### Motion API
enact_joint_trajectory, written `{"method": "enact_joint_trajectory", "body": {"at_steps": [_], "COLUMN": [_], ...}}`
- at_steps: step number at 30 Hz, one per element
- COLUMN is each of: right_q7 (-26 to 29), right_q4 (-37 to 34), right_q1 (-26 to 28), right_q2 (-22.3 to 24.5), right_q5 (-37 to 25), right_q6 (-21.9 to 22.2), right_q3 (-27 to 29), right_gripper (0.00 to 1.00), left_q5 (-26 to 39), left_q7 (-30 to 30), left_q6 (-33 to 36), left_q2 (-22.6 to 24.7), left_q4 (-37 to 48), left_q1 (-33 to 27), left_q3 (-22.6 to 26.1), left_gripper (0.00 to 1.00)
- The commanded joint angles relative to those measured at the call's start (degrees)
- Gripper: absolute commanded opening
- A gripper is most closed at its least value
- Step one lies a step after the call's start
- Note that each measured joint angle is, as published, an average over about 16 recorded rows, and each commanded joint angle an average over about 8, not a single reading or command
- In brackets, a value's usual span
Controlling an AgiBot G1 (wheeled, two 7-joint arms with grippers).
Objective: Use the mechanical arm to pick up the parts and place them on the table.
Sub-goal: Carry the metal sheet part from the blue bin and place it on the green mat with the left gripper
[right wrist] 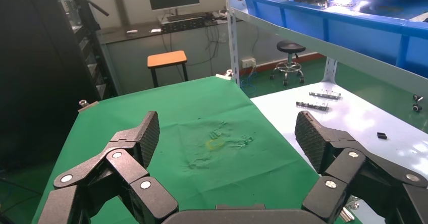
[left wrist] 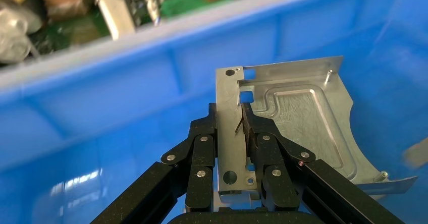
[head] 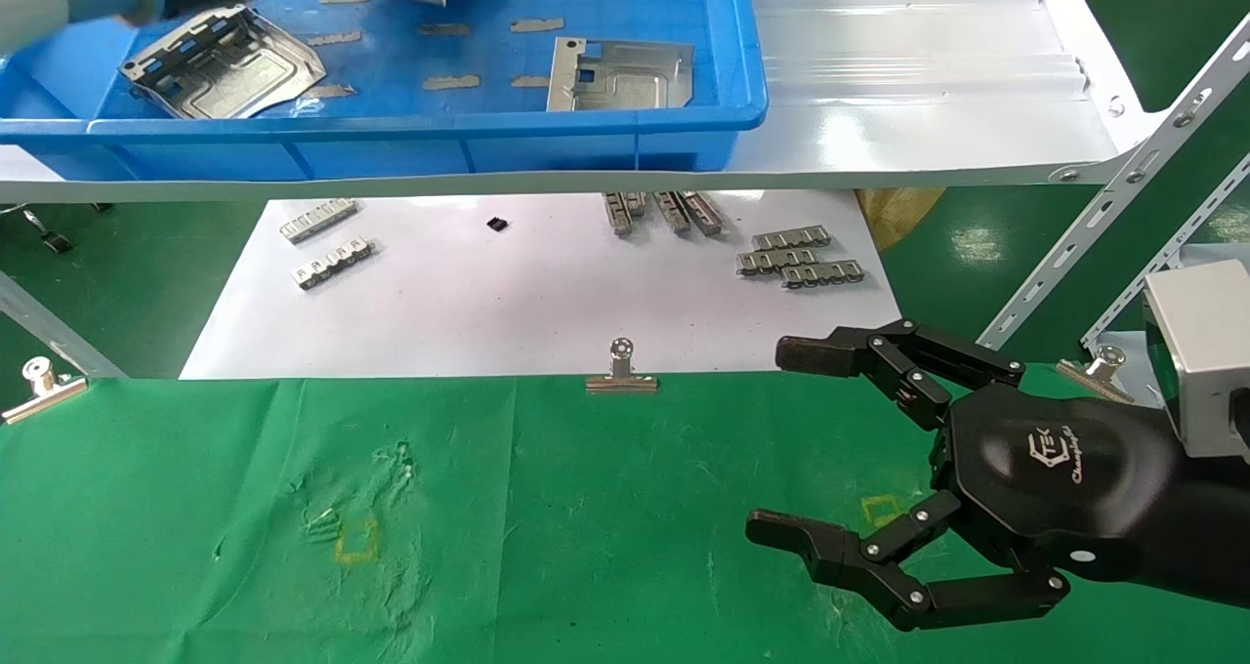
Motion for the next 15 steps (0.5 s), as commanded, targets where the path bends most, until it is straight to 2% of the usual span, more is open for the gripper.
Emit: {"method": "enact_joint_trajectory", "body": {"at_steps": [1,7,15], "right_q7": [0.00,0.00,0.00], "right_q4": [0.00,0.00,0.00], "right_q1": [0.00,0.00,0.00], "right_q2": [0.00,0.00,0.00], "right_q5": [0.00,0.00,0.00], "right_q6": [0.00,0.00,0.00], "right_q3": [0.00,0.00,0.00], "right_gripper": [1.00,1.00,1.00], "left_q5": [-0.41,-3.14,-4.61], "left_q7": [0.11,2.65,8.86], "left_q6": [1.25,13.61,29.94], "left_q2": [-0.40,-3.06,-7.46], "left_q4": [-0.62,-2.63,-5.60], "left_q1": [-0.52,0.95,1.95], "left_q3": [-0.29,-1.98,-2.61], "left_gripper": [0.00,0.00,0.00]}}
